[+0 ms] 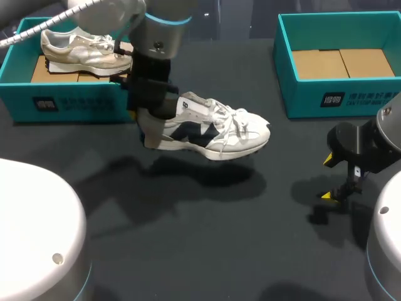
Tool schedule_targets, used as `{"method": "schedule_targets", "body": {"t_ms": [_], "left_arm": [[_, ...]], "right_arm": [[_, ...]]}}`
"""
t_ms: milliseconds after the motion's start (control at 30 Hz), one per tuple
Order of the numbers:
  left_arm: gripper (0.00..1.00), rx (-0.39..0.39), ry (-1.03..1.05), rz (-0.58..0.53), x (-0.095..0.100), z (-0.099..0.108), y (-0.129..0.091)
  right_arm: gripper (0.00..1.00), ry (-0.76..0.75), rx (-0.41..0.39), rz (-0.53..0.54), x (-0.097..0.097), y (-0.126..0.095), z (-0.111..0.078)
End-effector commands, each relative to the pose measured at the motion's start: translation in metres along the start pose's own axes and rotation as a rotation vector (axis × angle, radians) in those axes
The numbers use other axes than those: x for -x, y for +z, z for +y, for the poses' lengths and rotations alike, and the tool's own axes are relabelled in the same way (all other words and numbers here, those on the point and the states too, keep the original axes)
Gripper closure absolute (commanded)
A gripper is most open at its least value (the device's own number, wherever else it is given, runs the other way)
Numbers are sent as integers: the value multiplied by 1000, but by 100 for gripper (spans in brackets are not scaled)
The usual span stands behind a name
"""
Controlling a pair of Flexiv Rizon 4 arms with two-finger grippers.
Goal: Take the shoe out of the shoebox, open the shoe tongue, remove and reinsert the insole, then place the shoe into the shoebox
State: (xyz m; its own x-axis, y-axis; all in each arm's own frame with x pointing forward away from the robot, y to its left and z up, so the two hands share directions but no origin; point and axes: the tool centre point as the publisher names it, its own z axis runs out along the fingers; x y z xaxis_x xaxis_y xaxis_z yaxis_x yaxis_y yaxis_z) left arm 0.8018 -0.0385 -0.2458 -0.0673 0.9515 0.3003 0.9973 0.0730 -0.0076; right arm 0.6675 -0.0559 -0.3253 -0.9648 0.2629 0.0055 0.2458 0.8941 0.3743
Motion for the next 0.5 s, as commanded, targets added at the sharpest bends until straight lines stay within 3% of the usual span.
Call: {"method": "schedule_targets", "body": {"t_ms": [33, 333, 500], "left_arm": [[100, 14, -14, 5, 13, -16, 11], [100, -15, -16, 36, 33, -51, 30], [100, -15, -16, 36, 33, -51, 30]], "right_arm": [[0, 0, -1, -3, -2, -1, 0], [0, 0, -1, -3, -2, -1, 0], [0, 0, -1, -3, -2, -1, 0]]}}
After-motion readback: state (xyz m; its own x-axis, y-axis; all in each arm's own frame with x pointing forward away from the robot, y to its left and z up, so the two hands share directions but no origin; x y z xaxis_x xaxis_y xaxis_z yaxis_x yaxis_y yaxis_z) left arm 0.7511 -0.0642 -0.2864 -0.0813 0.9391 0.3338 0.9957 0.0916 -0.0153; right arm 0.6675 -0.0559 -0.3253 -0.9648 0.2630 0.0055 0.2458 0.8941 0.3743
